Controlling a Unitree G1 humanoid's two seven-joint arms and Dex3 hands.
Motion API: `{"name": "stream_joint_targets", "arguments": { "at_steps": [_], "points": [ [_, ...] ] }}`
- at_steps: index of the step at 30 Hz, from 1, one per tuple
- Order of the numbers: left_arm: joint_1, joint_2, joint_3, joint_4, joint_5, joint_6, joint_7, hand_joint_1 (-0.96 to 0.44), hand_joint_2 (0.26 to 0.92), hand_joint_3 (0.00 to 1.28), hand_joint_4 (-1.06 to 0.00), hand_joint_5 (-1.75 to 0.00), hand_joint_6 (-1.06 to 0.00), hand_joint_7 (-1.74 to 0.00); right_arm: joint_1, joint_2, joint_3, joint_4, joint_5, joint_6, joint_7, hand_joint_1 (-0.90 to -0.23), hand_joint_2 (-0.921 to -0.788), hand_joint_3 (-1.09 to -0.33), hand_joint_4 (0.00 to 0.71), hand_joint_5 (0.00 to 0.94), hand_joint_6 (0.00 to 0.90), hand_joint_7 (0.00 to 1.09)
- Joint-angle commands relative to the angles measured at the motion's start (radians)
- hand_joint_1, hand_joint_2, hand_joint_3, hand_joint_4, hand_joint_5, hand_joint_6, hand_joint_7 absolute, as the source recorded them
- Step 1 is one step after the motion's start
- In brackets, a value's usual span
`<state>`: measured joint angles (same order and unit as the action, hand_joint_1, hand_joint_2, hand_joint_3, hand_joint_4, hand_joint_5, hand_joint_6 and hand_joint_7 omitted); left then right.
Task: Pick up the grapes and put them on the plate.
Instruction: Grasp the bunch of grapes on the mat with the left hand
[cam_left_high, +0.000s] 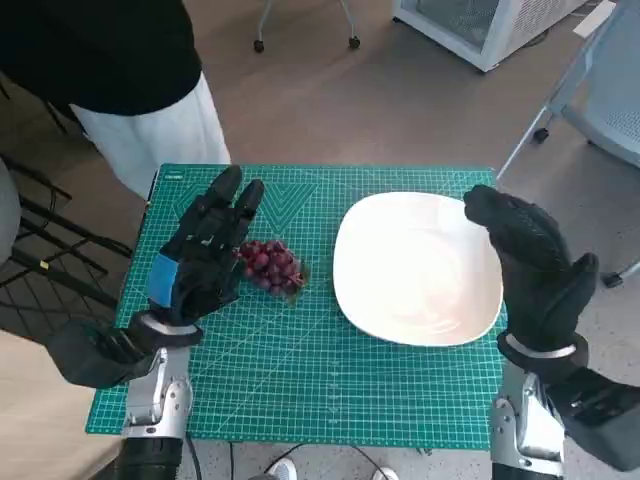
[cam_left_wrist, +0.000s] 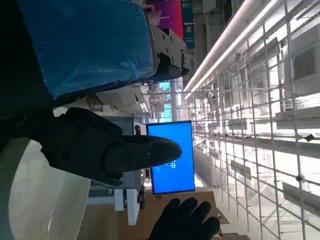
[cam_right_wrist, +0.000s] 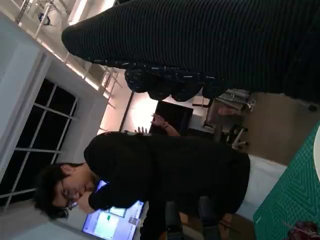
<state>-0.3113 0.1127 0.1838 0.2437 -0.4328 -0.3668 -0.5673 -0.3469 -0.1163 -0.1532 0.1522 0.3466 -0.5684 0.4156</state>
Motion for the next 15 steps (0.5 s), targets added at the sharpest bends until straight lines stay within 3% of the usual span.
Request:
{"name": "stream_joint_targets", "arguments": {
  "at_steps": [1, 15],
  "points": [
    [0.008, 0.007, -0.001, -0.015, 0.006, 0.003, 0.003, -0.56, 0.921, 0.47, -0.21, 0.00, -0.35, -0.01, 0.010, -0.006, 0.000, 0.010, -0.006, 0.005, 0.003, -0.691, -0.921, -0.703, 0.326, 0.000, 0.029, 0.38],
    [-0.001, 0.013, -0.001, -0.016, 0.013, 0.007, 0.009, -0.57, 0.921, 0.46, -0.21, 0.00, -0.35, -0.01, 0.009, -0.006, 0.002, 0.008, -0.002, 0.011, 0.003, -0.665, -0.921, -0.710, 0.324, 0.000, 0.024, 0.39]
  ]
}}
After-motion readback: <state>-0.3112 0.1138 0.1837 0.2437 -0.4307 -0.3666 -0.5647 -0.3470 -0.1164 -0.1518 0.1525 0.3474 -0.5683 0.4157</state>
